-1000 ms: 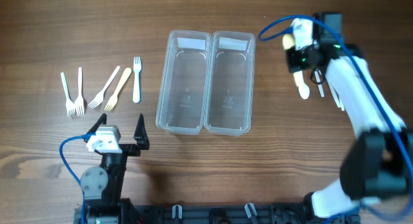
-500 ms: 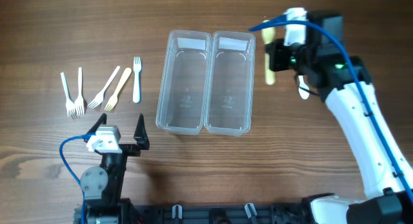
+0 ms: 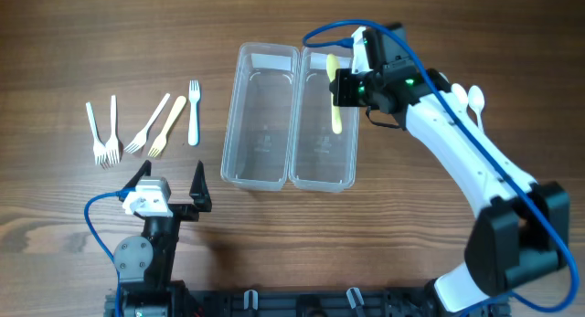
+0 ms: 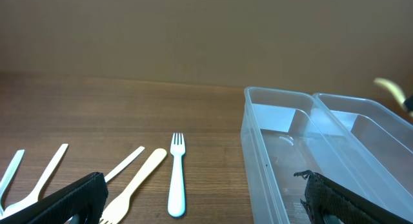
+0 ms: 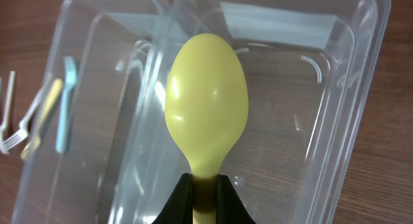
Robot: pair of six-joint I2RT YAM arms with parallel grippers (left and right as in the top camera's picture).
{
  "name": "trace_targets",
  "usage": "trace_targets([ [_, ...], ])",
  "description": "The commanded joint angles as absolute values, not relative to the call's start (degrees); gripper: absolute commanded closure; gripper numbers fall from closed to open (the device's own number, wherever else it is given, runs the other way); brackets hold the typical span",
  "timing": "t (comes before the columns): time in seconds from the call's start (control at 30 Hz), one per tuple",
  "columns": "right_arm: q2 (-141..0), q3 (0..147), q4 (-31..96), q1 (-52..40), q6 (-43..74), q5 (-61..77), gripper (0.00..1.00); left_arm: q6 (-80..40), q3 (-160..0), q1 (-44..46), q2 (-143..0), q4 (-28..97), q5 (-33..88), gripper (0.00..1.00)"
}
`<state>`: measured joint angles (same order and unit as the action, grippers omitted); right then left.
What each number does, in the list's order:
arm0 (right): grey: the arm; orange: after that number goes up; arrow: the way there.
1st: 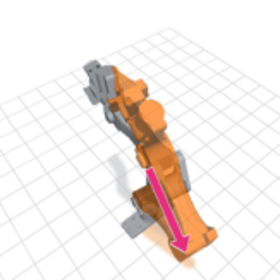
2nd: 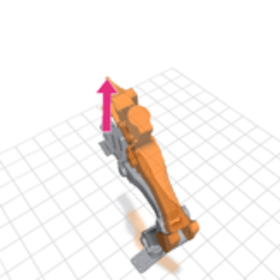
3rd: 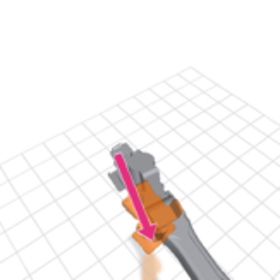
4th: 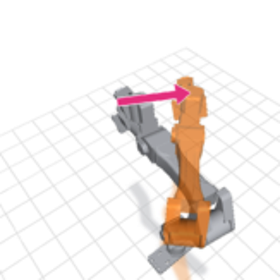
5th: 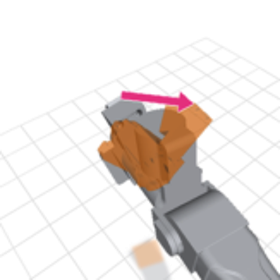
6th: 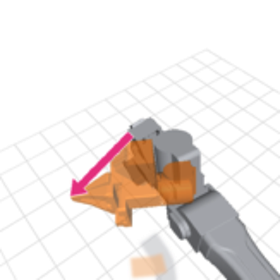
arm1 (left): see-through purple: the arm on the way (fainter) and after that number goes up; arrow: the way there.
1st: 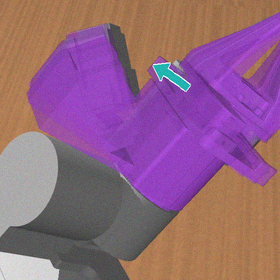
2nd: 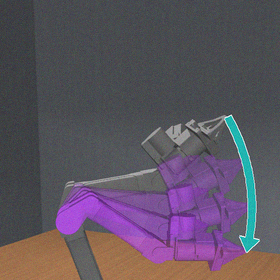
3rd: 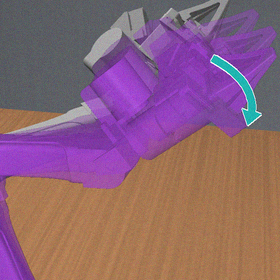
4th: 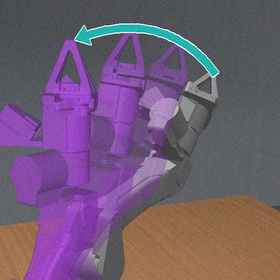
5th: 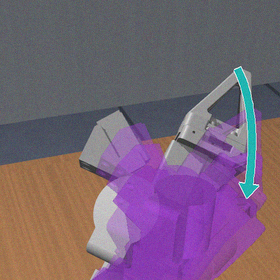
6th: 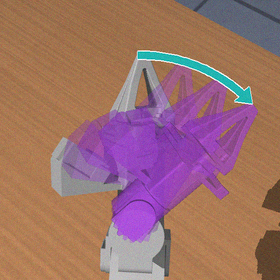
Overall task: Pack container
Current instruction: 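Carry the yellow spoon left and drop it into the right container, then move the right gripper back and grasp the cream spoon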
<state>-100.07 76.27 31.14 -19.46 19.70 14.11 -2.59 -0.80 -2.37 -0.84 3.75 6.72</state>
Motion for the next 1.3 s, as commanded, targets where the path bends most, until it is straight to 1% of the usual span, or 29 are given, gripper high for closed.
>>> trace_targets([
  [0.0, -99.4, 76.5, 30.5, -19.7, 20.6, 13.6, 0.96, -1.7, -0.3, -2.4, -0.6, 3.7, 6.4, 0.0],
  [0.13, -97.6, 76.5, 29.1, -19.7, 19.2, 16.3, 0.95, -1.7, -0.3, -2.4, -0.6, 3.7, 6.4, 0.0],
  [0.17, -97.3, 76.5, 29.1, -19.7, 19.2, 16.5, 0.79, -1.7, -0.3, -2.4, -0.6, 3.7, 6.4, 0.0],
  [0.2, -96.6, 76.5, 29.2, -19.7, 19.1, 16.9, 0.41, -1.7, -0.3, -2.4, -0.6, 3.7, 6.4, 0.0],
  [0.23, -96.3, 76.5, 29.3, -19.7, 19.0, 16.8, 0.26, -1.7, -0.3, -2.4, -0.6, 3.7, 6.4, 0.0],
  [0.27, -96.0, 76.5, 29.4, -19.7, 18.7, 16.8, 0.23, -1.7, -0.3, -2.4, -0.6, 3.7, 6.4, 0.0],
  [0.47, -92.6, 76.5, 29.5, -19.6, 14.9, 16.3, 0.22, -1.7, -0.3, -2.4, -0.6, 3.7, 6.4, 0.0],
  [0.57, -88.9, 76.5, 29.8, -18.5, 14.2, 12.4, 0.23, -1.7, -0.3, -2.4, -0.6, 3.7, 6.4, 0.0],
  [0.7, -83.2, 76.5, 32.9, -15.3, 6.0, 5.7, 0.25, -1.7, -0.3, -2.4, -0.6, 3.7, 6.4, 0.0],
  [0.83, -79.2, 76.5, 39.8, -9.1, -2.3, -4.4, 0.24, -1.7, -0.3, -2.4, -0.6, 3.7, 6.4, 0.0],
  [0.87, -79.1, 76.5, 41.0, -7.6, -3.9, -5.3, 0.24, -1.7, -0.3, -2.4, -0.6, 3.7, 6.4, 0.0],
  [0.9, -79.2, 76.5, 41.8, -6.6, -5.5, -5.1, 0.19, -1.7, -0.3, -2.4, -0.6, 3.7, 6.4, 0.0],
  [0.93, -79.5, 76.4, 42.7, -5.3, -7.3, -4.9, 0.17, -1.7, -0.3, -2.4, -0.6, 3.7, 6.4, 0.0],
  [1.03, -81.7, 76.1, 44.5, -2.6, -11.6, -5.0, 0.18, -1.7, -0.3, -2.4, -0.6, 3.7, 6.4, 0.0],
  [1.17, -86.7, 76.0, 43.6, -0.2, -11.6, -2.5, 0.23, -1.7, -0.3, -2.4, -0.6, 3.7, 6.4, 0.0],
  [1.27, -91.8, 76.0, 42.0, 0.3, -12.0, -2.1, 0.22, -1.7, -0.3, -2.4, -0.6, 3.7, 6.4, 0.0],
])
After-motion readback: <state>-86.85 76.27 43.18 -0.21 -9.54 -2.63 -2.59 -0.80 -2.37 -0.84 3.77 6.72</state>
